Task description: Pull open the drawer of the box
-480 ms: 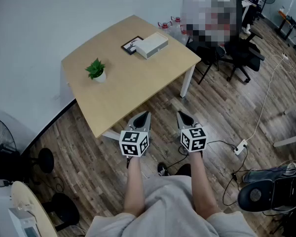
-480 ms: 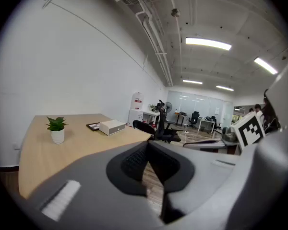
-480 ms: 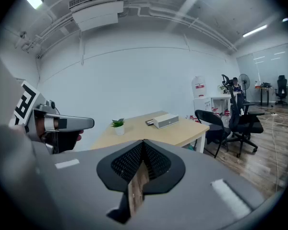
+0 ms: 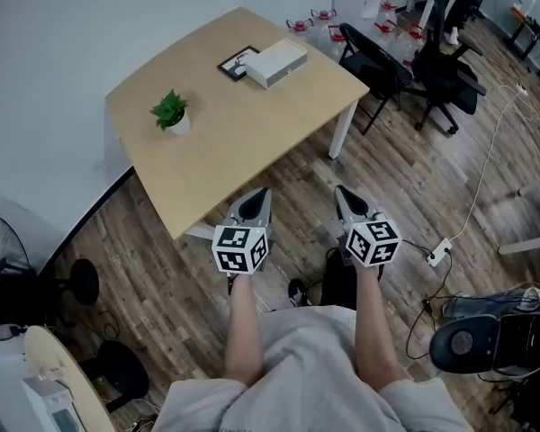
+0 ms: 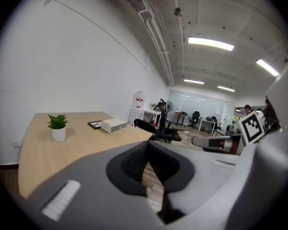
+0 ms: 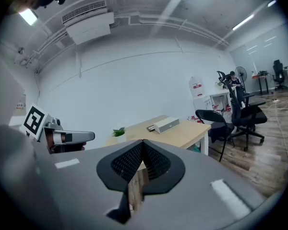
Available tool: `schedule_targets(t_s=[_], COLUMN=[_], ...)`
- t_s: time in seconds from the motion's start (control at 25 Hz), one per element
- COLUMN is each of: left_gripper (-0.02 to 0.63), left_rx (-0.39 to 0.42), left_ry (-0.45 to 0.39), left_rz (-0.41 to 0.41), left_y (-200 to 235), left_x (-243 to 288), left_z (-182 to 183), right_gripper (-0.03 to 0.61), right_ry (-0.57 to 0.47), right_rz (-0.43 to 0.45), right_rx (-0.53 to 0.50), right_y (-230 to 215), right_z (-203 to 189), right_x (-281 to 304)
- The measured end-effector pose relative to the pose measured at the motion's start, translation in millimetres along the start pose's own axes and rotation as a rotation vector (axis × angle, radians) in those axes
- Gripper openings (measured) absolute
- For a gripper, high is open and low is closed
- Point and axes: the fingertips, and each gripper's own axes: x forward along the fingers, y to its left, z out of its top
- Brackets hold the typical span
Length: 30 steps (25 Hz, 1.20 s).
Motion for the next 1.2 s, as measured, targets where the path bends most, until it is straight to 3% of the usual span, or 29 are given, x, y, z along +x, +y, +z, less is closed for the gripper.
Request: schedule_targets(t_s=[0.36,0.76,1.2], left_gripper=[0.052,0.052,0.052], left_rx=[-0.016,0.004,0.034], left_ry=[0.005,0.033,0.059], left_rz=[0.039,0.073,0.123], left_y=[26,76,117], left_x=[42,142,258], left_z=[3,43,107], right_gripper=[0.000,0.000,0.001], right_ry=[0.028,0.045,0.049], right_rz=[0.004,0.048,0.098], right_rx=[-0.048,-0.017,-0.001], right_y=[-37,-94,-176], right_z=[8,38,107], right_x=[43,145,259])
